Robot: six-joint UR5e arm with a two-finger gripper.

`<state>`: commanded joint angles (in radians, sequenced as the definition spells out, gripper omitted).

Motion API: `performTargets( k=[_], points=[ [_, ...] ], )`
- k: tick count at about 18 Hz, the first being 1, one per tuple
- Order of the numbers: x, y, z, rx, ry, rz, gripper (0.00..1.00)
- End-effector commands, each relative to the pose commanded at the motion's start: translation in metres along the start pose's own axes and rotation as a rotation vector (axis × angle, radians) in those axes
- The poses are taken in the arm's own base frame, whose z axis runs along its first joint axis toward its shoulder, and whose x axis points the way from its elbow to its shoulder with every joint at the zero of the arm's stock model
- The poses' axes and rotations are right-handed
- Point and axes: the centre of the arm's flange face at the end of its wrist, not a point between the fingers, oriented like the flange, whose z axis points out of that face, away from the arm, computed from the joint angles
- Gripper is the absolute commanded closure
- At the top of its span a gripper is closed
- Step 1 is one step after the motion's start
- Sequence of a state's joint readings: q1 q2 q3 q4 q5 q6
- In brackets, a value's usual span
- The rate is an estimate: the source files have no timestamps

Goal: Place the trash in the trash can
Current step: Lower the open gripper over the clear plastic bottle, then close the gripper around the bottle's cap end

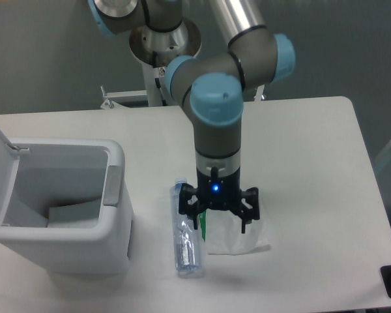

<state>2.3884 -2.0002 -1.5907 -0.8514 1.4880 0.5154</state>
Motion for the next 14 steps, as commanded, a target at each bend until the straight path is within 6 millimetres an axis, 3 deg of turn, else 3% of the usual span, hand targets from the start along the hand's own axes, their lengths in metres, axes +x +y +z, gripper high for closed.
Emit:
performTargets(
  k=[6,14],
  points=[
    [0.021,-0.011,0.055,-0.053,0.044,-0.036,0.00],
    [0.032,-0.020,0.099,-0.097,0.068,-0.046,0.00]
  ],
)
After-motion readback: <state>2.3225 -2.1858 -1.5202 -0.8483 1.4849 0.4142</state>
